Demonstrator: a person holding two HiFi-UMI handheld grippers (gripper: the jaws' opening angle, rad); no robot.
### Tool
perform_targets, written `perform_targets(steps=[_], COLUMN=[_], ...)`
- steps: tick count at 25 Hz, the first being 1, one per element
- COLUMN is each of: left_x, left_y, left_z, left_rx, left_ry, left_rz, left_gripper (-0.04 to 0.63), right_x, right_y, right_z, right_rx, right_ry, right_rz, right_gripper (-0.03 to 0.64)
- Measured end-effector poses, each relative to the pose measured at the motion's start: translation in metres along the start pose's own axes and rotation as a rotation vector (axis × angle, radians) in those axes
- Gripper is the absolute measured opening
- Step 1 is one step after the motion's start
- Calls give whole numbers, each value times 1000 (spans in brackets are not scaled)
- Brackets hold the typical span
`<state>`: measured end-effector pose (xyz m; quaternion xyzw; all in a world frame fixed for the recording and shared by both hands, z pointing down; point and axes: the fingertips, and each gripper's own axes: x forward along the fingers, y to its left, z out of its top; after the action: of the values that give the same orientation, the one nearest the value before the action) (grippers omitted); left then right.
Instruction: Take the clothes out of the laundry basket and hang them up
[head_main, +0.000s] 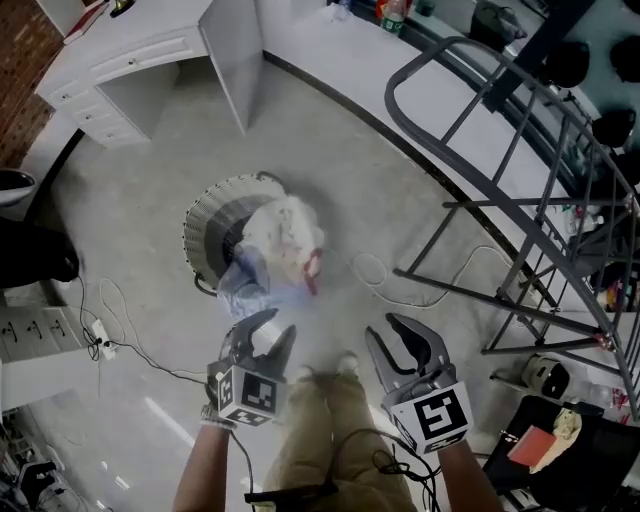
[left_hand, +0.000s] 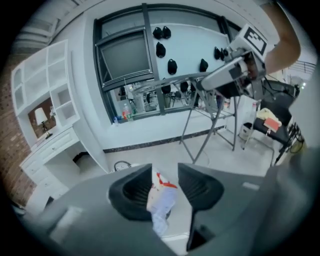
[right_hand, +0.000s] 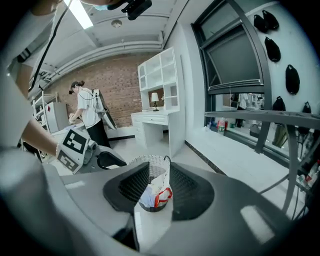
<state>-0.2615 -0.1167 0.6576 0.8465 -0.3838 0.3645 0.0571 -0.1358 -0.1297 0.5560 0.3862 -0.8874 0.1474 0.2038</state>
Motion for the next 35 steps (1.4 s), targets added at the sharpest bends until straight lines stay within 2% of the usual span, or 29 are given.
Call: perform_targets(steps=[5, 10, 15, 18, 21, 26, 28, 30, 32, 35], left_x=[48, 101, 158, 183, 203, 226, 227, 222, 212, 193], left_y=[-6, -13, -18, -26, -32, -34, -27, -19, -11, 3], left_z=[-48, -97, -149, -166, -174, -187, -184, -176, -164, -145], left_rx=[40, 82, 110, 125, 171, 242, 257, 242, 202, 152], left_ry=[55, 98, 172, 187, 184, 227, 225, 207, 187, 175], left_rz=[14, 20, 22, 17, 29, 58, 96, 129, 151, 163], left_gripper=[150, 163, 186, 209, 227, 233, 193, 82, 9, 8], right_x=[28, 54, 74, 82, 87, 94, 95, 93, 88, 80], right_y=[-21, -30, -41, -45, -49, -55, -56, -55, -53, -48], right_z=[-27, -64, -102, -121, -134, -147, -148, -146, -141, -127], right_rx=[14, -19, 9, 3, -12, -29, -35, -34, -32, -22], right_ry=[-5, -6, -15, -10, -15, -25, -24, -24, -21, -19], right_rz=[-7, 15, 33, 35, 30, 16, 11, 10, 14, 25], right_gripper=[112, 114, 112, 114, 114, 114, 114, 114, 114, 113])
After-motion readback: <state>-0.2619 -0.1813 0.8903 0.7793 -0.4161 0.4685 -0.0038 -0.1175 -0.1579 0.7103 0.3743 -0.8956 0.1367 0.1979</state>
